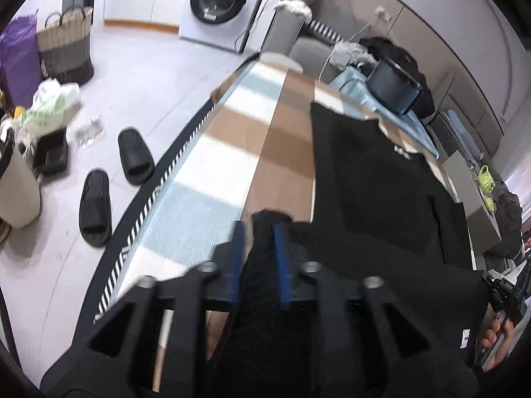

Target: Fold small clothes

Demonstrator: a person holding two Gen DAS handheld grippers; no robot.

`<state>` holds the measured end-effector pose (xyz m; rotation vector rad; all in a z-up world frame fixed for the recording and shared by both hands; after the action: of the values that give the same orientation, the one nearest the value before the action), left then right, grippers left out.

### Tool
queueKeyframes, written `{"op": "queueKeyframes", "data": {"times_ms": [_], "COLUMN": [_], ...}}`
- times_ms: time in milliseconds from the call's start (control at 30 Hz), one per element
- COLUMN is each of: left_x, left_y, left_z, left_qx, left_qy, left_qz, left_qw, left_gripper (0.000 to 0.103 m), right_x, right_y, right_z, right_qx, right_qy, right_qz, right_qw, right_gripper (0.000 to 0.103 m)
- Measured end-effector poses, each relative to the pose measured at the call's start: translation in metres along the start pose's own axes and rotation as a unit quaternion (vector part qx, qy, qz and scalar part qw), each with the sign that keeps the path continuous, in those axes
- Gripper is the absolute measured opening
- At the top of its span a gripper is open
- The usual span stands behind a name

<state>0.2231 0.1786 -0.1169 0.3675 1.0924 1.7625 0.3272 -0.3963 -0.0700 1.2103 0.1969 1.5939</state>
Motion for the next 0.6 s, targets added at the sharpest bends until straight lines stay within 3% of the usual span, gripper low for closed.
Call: {"op": "queueKeyframes", "data": {"times_ms": [33, 67, 100, 167, 233, 367, 400, 433, 467, 500, 533, 600], "left_x": [0.003, 0.007, 0.01, 0.012, 0.005, -0.019, -0.025, -0.032, -0.038, -0.043, -0.046, -0.052], "left_y": [0.0, 0.001, 0.002, -0.001, -0.009, -0.016, -0.016, -0.017, -0.018, -0.02, -0.021, -0.024], "left_z": [-0.003, -0.007, -0.01, -0.016, -0.019, -0.023, -0.023, -0.023, -0.023, -0.023, -0.024, -0.025], "left_qx": [0.0, -0.004, -0.008, 0.004, 0.022, 0.019, 0.015, 0.01, 0.009, 0.01, 0.011, 0.015], "left_qy": [0.005, 0.011, 0.019, 0.021, 0.013, -0.019, -0.027, -0.038, -0.051, -0.062, -0.074, -0.085], "left_qz": [0.005, 0.004, -0.004, -0.02, -0.031, -0.042, -0.044, -0.043, -0.041, -0.036, -0.026, -0.023], "left_qw": [1.0, 0.9999, 0.9998, 0.9996, 0.9992, 0.9988, 0.9986, 0.9983, 0.9978, 0.9974, 0.9969, 0.996], "left_gripper": [0.047, 0.061, 0.065, 0.067, 0.067, 0.066, 0.064, 0.056, 0.04, 0.033, 0.02, 0.013], "right_x": [-0.003, -0.006, -0.008, -0.013, -0.017, -0.008, -0.002, 0.005, 0.01, 0.015, 0.018, 0.02], "right_y": [0.003, 0.009, 0.012, 0.019, 0.02, 0.011, 0.007, 0.003, 0.0, -0.004, -0.008, -0.014], "right_z": [-0.003, -0.005, -0.009, -0.016, -0.021, -0.027, -0.027, -0.028, -0.028, -0.029, -0.029, -0.03], "right_qx": [0.002, 0.003, 0.005, 0.021, 0.027, 0.048, 0.048, 0.049, 0.048, 0.048, 0.054, 0.062], "right_qy": [0.001, 0.005, 0.008, 0.016, 0.03, 0.05, 0.061, 0.077, 0.089, 0.099, 0.103, 0.101], "right_qz": [-0.001, -0.001, 0.003, 0.01, 0.012, 0.043, 0.045, 0.038, 0.031, 0.023, 0.017, 0.007], "right_qw": [1.0, 1.0, 1.0, 1.0, 0.999, 0.997, 0.996, 0.995, 0.994, 0.994, 0.993, 0.993], "right_gripper": [0.016, 0.028, 0.045, 0.059, 0.059, 0.059, 0.058, 0.055, 0.043, 0.035, 0.035, 0.028]}}
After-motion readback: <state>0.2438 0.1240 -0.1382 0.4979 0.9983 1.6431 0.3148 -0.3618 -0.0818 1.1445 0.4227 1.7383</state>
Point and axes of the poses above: each gripper's, at about its wrist camera, not at the fingertips, and y roughly against the way its jaws point, x to its left, z to its top, the point moved 2 cm from there along -y, roughly the way its jaws point, and after that the axes turned 7 degrees about z, right-handed, at the moved point
